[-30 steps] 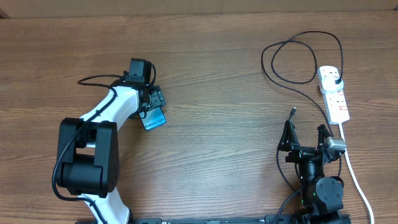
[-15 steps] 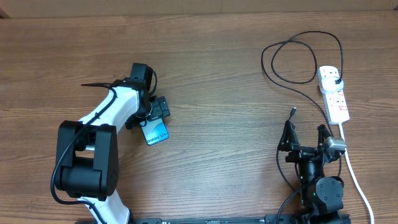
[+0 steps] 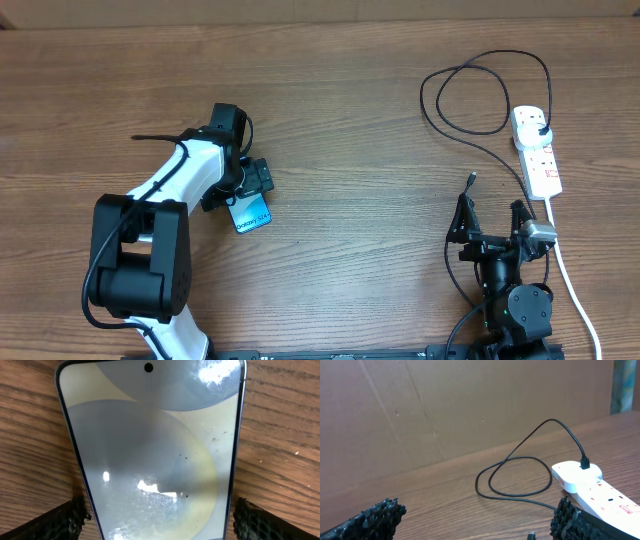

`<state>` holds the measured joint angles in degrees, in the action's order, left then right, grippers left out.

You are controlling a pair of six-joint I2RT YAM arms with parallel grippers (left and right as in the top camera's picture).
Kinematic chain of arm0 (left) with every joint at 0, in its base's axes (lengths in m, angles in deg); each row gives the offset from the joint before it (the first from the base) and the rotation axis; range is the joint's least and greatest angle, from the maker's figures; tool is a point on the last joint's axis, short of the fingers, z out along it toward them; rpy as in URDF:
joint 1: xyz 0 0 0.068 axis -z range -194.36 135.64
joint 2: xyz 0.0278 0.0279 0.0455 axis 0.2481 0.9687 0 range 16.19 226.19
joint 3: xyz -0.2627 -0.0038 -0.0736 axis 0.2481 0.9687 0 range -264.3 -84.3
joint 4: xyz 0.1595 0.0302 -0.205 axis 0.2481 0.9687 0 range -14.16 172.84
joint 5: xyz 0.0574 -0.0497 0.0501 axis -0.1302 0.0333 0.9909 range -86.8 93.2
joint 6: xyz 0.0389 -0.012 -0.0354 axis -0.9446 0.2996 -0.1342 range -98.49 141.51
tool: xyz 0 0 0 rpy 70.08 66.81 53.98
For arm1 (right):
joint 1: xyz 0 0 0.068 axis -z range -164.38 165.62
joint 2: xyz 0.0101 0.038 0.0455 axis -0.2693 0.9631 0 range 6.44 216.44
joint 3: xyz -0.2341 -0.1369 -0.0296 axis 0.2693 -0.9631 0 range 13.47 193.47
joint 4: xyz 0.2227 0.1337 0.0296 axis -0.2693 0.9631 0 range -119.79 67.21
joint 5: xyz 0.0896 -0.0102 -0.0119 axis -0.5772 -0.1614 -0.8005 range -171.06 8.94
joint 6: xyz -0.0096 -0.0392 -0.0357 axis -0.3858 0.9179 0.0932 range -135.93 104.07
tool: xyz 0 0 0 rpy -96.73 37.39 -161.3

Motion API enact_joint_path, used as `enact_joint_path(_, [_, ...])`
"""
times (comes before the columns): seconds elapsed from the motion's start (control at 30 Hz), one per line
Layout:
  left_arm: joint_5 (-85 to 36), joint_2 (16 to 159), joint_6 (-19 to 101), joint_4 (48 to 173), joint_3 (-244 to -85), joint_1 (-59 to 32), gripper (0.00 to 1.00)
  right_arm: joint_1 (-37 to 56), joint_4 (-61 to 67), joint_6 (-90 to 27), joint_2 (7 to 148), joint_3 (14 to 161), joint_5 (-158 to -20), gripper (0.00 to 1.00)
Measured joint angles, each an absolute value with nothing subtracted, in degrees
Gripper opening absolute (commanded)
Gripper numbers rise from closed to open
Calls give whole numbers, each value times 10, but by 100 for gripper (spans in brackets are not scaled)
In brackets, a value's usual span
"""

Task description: Plug charger to phone and switch on socket

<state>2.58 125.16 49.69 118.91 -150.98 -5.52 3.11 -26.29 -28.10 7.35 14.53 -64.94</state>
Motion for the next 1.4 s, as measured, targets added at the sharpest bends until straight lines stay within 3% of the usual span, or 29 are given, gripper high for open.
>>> enact_joint_path(1.4, [32,1249,496,1176,-1505,-54,99,31,-263,-281,73,145,-650,100])
